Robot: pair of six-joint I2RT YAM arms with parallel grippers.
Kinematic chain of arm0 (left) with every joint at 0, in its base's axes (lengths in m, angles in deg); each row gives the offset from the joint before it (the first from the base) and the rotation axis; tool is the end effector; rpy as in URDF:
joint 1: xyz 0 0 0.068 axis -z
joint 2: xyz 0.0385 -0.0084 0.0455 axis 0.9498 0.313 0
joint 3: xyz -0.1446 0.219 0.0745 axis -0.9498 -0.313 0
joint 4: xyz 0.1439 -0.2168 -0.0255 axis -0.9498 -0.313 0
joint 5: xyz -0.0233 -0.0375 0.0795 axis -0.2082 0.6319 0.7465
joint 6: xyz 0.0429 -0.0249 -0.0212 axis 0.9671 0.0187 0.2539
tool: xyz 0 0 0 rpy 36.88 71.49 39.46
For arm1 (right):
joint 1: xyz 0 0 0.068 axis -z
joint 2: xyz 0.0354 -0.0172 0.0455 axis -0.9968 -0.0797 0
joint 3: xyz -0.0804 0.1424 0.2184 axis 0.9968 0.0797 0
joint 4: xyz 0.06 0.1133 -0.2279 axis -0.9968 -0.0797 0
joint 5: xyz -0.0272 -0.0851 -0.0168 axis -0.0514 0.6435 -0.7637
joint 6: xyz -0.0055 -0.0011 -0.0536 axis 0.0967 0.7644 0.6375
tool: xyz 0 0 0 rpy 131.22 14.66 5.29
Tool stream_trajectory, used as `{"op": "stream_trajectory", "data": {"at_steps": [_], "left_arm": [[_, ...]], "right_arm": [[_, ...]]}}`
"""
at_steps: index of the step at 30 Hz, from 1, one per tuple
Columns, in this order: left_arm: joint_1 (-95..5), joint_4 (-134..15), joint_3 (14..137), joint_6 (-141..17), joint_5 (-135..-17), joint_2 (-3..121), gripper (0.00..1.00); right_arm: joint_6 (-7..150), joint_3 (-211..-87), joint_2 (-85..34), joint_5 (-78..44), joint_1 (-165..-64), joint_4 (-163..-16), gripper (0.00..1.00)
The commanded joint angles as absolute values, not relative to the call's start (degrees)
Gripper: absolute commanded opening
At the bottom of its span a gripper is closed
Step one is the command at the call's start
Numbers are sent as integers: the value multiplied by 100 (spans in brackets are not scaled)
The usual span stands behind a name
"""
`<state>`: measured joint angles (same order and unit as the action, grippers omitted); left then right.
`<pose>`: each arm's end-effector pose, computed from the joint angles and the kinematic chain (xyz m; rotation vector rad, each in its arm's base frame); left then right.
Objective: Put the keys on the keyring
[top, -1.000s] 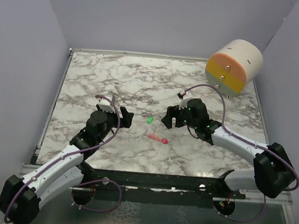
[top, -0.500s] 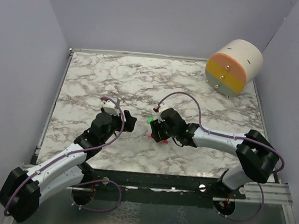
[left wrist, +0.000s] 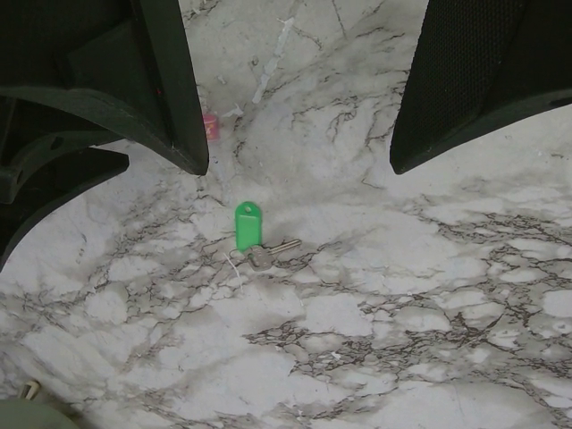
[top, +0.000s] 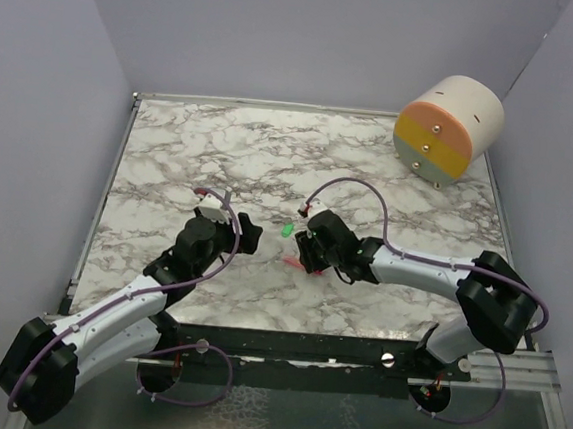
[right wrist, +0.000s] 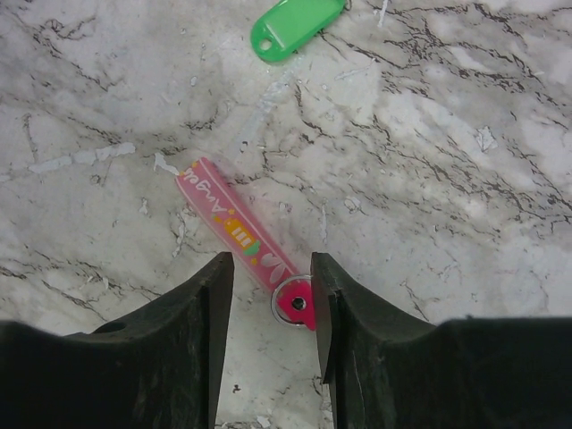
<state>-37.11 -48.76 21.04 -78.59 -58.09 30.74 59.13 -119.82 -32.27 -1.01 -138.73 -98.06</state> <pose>0.1581 -0.1020 0.2081 -0.0025 1.9025 -0.5966 0.1852 0.2403 0.1751 -0.6669 2.3918 0.3836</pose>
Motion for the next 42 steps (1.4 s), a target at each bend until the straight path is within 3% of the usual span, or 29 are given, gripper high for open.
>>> {"op": "stream_trajectory", "data": {"at_steps": [1,9,27,32,36,42], "left_arm": [[-3586,-4588,2159,-7944,-5882,3249,84],[-3110,-4374,2320,-7967,-5678,3866,84],[-2357,-4097,2696,-7929,-4715,5214,84],[-2330,-4080,2703,-7914,-4651,5278,84],[-2325,-4074,2698,-7912,-4623,5286,84],[-2317,-4066,2709,-7898,-4595,5320,84]], "right_arm": [[5750,-11891,-2918,166,-13944,-10017,40],[5662,-11808,-3046,277,-14131,-10203,30],[5632,-11681,-3376,448,-14203,-10094,23],[5633,-11712,-3510,444,-14201,-10093,16],[5621,-11724,-3471,516,-14200,-10142,4],[5667,-11603,-2878,424,-14203,-10062,1]]}}
